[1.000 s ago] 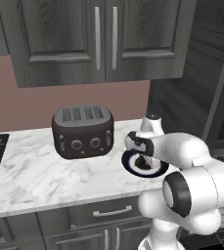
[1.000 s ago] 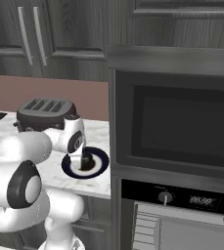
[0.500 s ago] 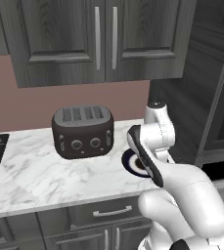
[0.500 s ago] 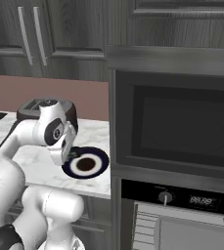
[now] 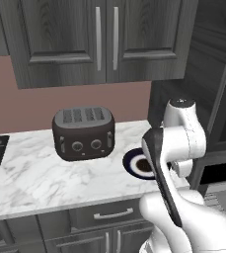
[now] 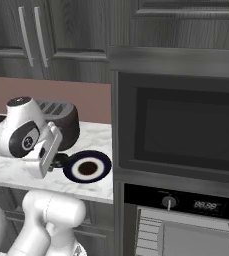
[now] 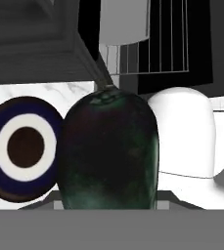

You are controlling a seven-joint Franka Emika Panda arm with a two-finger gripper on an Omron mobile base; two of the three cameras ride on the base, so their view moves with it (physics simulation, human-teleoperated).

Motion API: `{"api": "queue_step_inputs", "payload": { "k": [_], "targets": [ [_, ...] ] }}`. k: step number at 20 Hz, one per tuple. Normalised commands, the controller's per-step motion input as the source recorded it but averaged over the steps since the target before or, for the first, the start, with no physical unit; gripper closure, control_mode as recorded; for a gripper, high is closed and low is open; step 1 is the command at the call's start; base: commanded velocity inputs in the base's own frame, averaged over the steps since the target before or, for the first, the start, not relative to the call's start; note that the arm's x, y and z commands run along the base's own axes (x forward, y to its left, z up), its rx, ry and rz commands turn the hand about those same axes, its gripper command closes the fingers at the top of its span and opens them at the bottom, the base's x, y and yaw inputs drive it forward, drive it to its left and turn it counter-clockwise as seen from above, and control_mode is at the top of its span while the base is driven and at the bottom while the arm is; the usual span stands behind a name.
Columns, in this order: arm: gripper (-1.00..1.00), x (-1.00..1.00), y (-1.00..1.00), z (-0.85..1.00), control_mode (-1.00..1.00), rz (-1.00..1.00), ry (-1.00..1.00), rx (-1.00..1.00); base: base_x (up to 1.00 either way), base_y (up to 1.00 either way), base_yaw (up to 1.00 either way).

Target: Place the eggplant on the rack of the oven.

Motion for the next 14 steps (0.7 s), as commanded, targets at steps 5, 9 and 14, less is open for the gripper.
{"api": "queue_step_inputs", "payload": {
  "k": [5,9,14],
  "targets": [
    [1.00,-0.94,-0.21,0.42,-1.00,0.12,-0.04,0.02,0.00,0.00,0.00],
    [1.00,-0.94,-0.26,0.20,-1.00,0.15,-0.17,0.03,0.00,0.00,0.00],
    [1.00,-0.64,-0.67,0.04,-1.00,0.16,-0.14,0.15,0.00,0.00,0.00]
  ]
}}
